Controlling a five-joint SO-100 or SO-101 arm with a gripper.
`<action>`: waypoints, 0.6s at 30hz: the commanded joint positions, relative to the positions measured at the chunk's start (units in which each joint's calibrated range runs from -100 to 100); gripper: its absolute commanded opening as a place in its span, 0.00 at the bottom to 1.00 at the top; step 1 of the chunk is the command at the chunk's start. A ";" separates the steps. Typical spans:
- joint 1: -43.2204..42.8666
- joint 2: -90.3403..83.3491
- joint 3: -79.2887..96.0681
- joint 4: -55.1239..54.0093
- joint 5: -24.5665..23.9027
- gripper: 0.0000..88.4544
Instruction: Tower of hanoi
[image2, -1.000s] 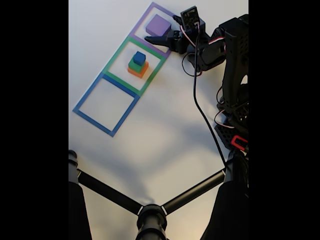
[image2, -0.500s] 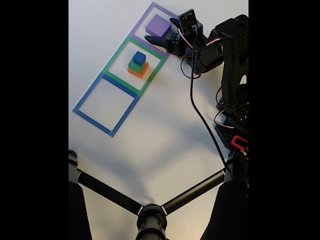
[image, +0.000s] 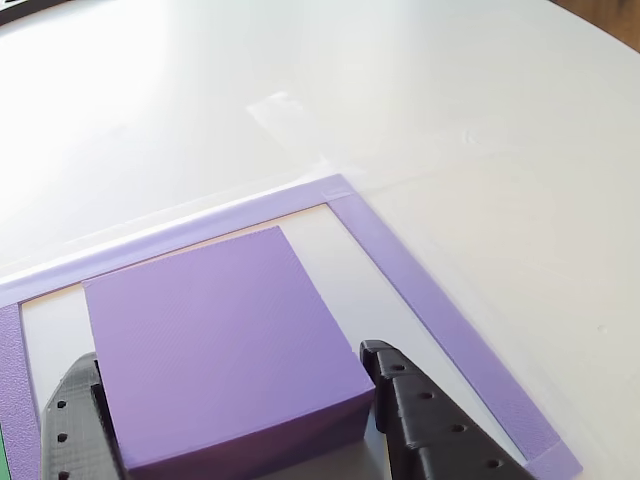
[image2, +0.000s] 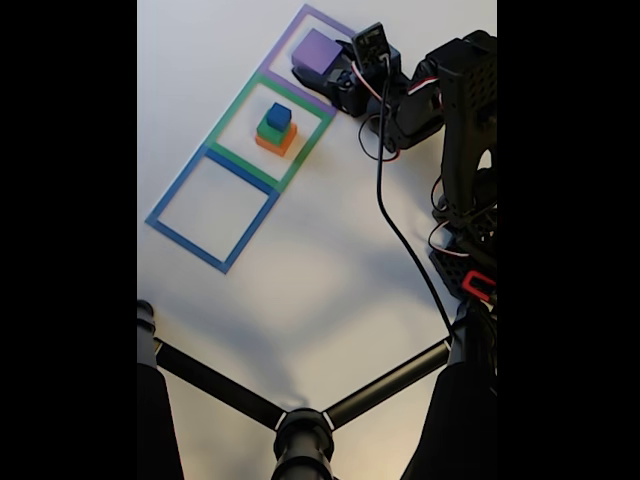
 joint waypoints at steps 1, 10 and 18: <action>-1.14 -1.18 -1.43 -1.35 0.00 0.26; -1.52 -1.18 -1.43 -1.35 0.00 0.18; -2.05 -3.83 -1.16 1.24 0.00 0.17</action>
